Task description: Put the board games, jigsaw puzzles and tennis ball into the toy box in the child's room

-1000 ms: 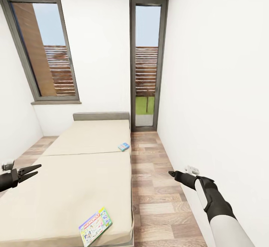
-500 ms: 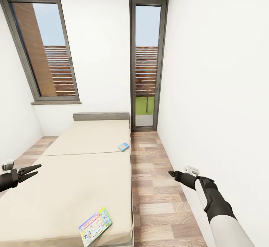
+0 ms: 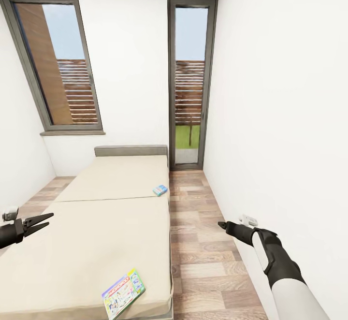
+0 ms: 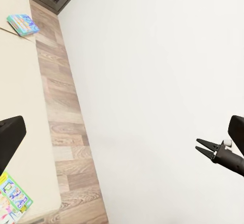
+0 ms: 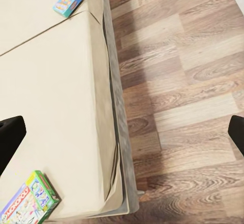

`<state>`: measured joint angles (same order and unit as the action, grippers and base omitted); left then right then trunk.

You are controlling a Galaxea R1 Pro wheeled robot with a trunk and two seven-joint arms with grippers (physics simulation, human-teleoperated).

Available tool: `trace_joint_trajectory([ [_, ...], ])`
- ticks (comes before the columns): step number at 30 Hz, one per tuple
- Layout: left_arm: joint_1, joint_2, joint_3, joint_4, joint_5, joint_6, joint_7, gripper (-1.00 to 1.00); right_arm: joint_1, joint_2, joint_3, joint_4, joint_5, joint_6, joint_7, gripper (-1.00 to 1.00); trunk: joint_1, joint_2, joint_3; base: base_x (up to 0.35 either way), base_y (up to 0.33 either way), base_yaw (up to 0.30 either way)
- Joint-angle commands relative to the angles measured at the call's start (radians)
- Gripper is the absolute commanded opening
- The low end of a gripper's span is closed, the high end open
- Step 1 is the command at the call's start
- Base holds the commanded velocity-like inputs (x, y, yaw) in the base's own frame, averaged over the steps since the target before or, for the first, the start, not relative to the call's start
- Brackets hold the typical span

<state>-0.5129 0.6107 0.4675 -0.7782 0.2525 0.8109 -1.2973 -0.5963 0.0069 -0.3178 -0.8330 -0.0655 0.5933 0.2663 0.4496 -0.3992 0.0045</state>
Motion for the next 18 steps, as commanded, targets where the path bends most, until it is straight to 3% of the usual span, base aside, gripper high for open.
trace_joint_trajectory([
  [1, 0.0, 0.0, 0.0, 0.0, 0.002, 0.009, -0.002, 1.0, 0.0, 0.001, -0.004, -0.001, -0.007, 0.006, 0.001, 1.0, 0.0, -0.001, 0.0, 0.0, 0.0, 0.0],
  [18, 0.0, 0.001, 0.0, 0.0, 0.002, 0.01, -0.002, 1.0, 0.0, 0.001, -0.006, 0.0, -0.01, 0.007, 0.008, 1.0, 0.0, -0.001, 0.0, 0.0, 0.001, 0.0],
])
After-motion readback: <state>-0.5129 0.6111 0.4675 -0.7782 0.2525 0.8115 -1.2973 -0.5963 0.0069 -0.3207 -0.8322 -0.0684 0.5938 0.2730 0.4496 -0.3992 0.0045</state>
